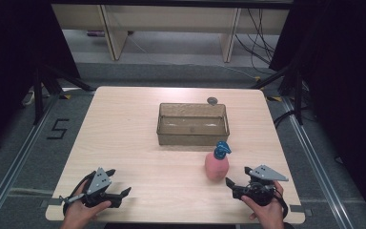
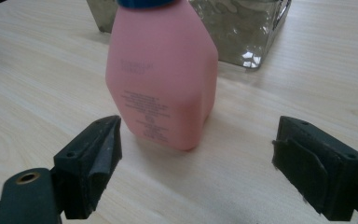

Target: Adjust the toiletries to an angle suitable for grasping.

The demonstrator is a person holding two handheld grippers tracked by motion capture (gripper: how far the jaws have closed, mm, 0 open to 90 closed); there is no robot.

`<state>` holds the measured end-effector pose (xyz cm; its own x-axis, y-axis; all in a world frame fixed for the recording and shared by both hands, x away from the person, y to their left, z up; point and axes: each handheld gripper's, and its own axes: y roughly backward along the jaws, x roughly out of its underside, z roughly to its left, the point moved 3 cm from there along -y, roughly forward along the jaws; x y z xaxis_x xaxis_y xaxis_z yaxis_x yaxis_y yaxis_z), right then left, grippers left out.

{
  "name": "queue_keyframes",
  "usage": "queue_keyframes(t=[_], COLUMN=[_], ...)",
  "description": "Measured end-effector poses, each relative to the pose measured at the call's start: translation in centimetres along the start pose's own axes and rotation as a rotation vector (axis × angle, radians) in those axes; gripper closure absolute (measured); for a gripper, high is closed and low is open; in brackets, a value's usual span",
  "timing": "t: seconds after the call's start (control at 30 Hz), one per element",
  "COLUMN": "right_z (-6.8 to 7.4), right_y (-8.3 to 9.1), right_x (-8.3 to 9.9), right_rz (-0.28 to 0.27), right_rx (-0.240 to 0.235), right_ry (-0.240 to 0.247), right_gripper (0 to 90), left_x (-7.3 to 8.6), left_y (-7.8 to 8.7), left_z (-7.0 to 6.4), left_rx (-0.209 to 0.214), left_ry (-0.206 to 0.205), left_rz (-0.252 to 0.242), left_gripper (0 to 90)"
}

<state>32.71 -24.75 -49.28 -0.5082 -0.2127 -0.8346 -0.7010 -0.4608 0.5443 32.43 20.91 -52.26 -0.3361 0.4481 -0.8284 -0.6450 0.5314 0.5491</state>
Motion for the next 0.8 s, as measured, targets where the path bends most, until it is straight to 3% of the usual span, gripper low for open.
queue_keyframes(t=[0.07,0.1,0.27,0.3,0.57,0.63,0.67,0.7,0.73,0.8], right_z=[0.20,-0.03,0.45,0.14,0.20,0.29,0.77,0.77,0.41,0.41], right_y=[-0.10,-0.03,0.08,-0.04,0.21,0.31,0.31,0.31,0.32,0.32], right_x=[-0.03,-0.10,-0.21,-0.27,-0.66,-0.66,-0.66,-0.66,-0.88,-0.93], right_rz=[-0.022,-0.022,-0.038,-0.045,-0.082,-0.076,-0.081,-0.081,-0.098,-0.101], right_rx=[-0.005,-0.006,-0.027,-0.012,-0.025,-0.033,-0.053,-0.053,-0.047,-0.044], right_ry=[-0.026,0.001,-0.049,-0.016,0.017,0.009,-0.034,-0.034,0.022,0.024], right_gripper=[16.2,16.2,16.0,16.0,15.5,15.4,15.4,15.4,15.4,15.4], left_x=[-0.01,-0.03,-0.02,-0.01,0.04,0.04,0.05,0.05,0.01,0.00], left_y=[-0.04,-0.03,-0.07,-0.07,-0.11,-0.11,-0.09,-0.09,-0.11,-0.06], left_z=[0.00,0.03,0.07,0.07,0.13,0.13,0.12,0.12,0.19,0.20], left_rx=[0.002,-0.001,0.003,0.003,0.003,0.003,0.007,0.007,0.000,-0.004], left_ry=[0.007,0.006,0.010,0.008,0.001,0.001,0.003,0.003,0.000,-0.005], left_rz=[-0.006,-0.007,-0.012,-0.012,-0.004,-0.004,-0.001,-0.001,-0.008,-0.005], left_gripper=[14.9,14.9,14.9,14.9,14.9,14.8,14.9,14.9,14.9,14.9])
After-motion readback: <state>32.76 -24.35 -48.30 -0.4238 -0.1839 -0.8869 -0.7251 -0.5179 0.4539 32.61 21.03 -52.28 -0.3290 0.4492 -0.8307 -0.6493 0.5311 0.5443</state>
